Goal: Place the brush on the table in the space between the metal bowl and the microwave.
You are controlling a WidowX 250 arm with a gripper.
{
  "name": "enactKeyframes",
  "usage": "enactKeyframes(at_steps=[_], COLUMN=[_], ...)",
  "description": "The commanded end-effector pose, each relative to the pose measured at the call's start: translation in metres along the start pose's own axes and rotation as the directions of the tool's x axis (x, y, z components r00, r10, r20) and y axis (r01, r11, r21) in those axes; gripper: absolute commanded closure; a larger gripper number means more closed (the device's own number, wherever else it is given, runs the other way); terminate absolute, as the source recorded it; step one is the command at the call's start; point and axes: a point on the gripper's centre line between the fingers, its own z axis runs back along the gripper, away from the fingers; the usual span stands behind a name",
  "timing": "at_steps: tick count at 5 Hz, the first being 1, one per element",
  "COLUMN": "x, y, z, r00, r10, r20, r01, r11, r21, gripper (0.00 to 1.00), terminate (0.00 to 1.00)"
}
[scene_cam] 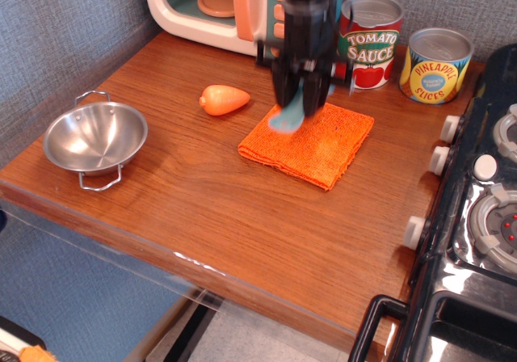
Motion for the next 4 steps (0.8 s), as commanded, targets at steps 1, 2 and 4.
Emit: enactKeyframes(at_steps=[1, 2, 4], x=[0.005, 0.010, 0.010], y=[0.091, 0.142, 0.184], z=[0.054, 0.046, 0.034], r00=[0.983, 0.978, 0.979], r10=[0.118, 0.167, 0.181], r20=[0.139, 0.126, 0.090], r01=[-0.129, -0.180, -0.193], r11=[0.989, 0.978, 0.969], r21=[0.073, 0.102, 0.156], gripper=[1.00, 1.00, 1.00], terminate=[0.00, 0.00, 0.00])
